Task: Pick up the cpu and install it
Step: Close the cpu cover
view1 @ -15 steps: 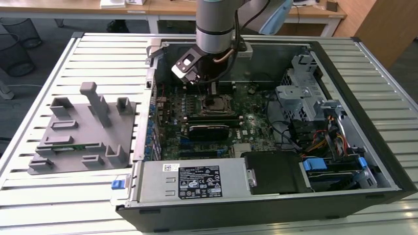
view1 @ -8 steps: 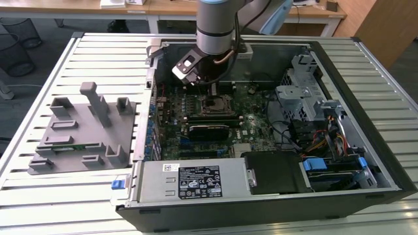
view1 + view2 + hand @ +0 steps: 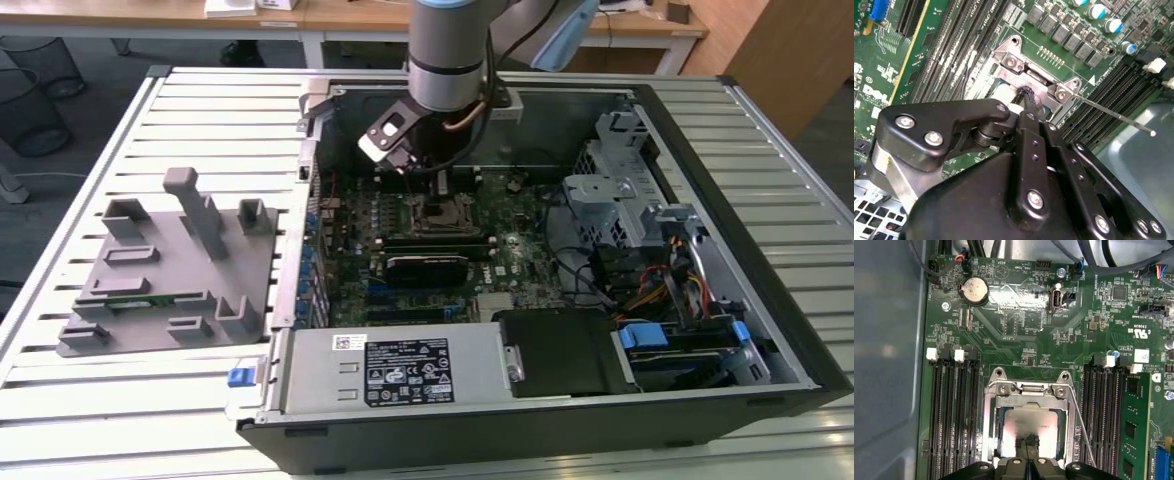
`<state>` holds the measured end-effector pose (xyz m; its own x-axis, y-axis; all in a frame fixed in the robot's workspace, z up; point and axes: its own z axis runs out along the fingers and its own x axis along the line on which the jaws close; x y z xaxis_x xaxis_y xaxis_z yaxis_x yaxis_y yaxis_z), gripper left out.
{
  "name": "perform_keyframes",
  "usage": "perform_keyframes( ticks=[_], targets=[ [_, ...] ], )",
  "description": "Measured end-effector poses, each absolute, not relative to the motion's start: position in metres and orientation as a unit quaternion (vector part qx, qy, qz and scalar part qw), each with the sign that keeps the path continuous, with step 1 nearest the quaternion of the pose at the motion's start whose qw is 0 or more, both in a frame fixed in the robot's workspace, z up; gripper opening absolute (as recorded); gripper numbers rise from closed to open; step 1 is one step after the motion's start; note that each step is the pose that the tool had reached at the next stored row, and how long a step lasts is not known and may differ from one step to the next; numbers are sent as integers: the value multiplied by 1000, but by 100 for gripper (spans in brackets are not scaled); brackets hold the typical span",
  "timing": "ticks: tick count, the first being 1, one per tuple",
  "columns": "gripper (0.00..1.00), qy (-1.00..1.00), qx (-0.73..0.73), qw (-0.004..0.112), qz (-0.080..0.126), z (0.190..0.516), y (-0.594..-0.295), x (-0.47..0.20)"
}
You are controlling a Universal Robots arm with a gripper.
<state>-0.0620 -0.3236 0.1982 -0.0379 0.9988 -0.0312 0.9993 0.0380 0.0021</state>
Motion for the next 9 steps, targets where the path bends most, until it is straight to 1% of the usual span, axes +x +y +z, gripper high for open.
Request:
perform_keyframes(
  ticks=[9],
  targets=[
    [11, 720, 693, 12, -11, 218, -324, -62]
  ],
)
